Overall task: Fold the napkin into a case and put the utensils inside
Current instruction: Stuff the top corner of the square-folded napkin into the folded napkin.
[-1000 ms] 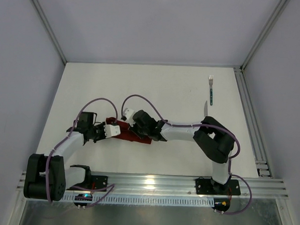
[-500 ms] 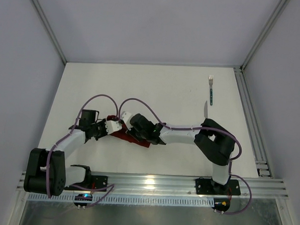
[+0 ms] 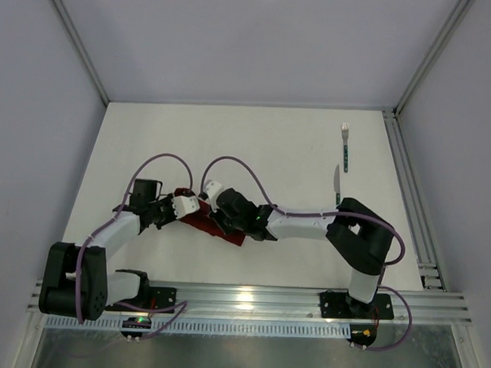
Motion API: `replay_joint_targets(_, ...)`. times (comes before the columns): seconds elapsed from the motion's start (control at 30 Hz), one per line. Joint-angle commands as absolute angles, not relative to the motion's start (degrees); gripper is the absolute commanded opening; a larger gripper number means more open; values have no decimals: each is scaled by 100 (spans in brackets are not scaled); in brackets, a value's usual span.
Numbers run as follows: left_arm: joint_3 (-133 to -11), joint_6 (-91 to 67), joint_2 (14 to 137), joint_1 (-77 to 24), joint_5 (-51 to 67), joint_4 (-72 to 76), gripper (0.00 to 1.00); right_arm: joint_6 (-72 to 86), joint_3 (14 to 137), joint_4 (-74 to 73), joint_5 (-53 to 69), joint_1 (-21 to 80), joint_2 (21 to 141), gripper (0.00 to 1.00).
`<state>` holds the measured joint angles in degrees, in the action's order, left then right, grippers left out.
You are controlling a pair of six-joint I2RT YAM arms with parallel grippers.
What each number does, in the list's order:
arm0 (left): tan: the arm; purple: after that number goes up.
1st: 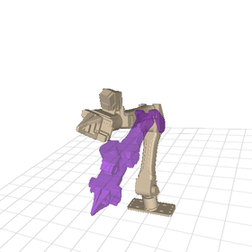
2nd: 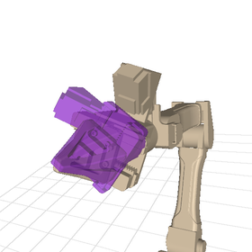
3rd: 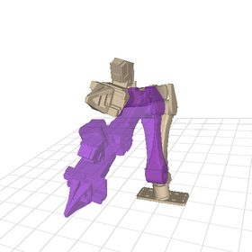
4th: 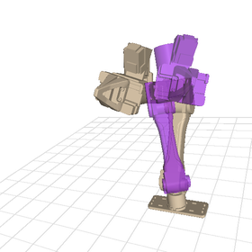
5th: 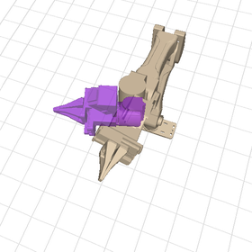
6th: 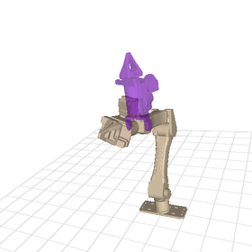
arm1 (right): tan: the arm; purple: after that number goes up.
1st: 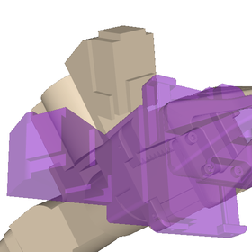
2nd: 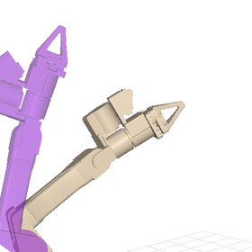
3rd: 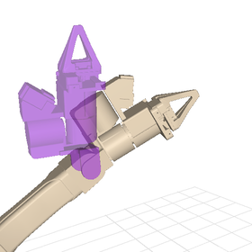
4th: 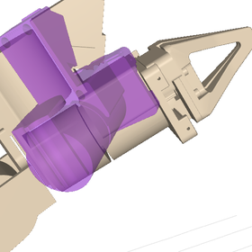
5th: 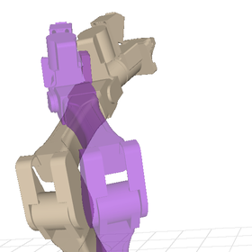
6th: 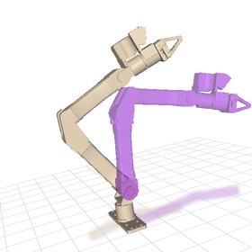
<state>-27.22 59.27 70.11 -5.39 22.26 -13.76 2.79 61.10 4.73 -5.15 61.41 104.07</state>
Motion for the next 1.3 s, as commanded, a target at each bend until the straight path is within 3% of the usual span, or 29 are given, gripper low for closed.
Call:
replay_joint_targets(0.0,-2637,5783,7057,-563,2241,-1406,0,729,6012,782,-273,6214,10493,4)
replay_joint_targets(0.33,-2715,5669,6953,-571,2267,-1616,1,931,6073,660,-465,6293,11082,4)
replay_joint_targets(0.5,-3268,5336,6400,-370,2908,-2477,26,1046,5959,676,-571,6284,11145,4)
replay_joint_targets(0.6,-3550,5195,6012,-124,3278,-3040,36,1081,5994,721,-527,6275,11197,4)
replay_joint_targets(0.83,-4402,5327,5897,518,3892,-4350,40,1099,6020,817,-510,6249,11285,4)
replay_joint_targets(0.93,-4667,4532,6038,615,4288,-4273,45,1099,6056,826,-492,6240,11338,4)
replay_joint_targets(1.0,-4746,3696,6143,607,4002,-3449,45,1099,6047,844,-492,6249,11347,4)
replay_joint_targets(1.1,-4764,2646,6477,326,3054,-2410,32,1072,6012,861,-492,6240,11320,4)
replay_joint_targets(1.27,-4825,2549,7294,-491,2075,-2039,32,1072,6003,896,-527,6249,11320,4)
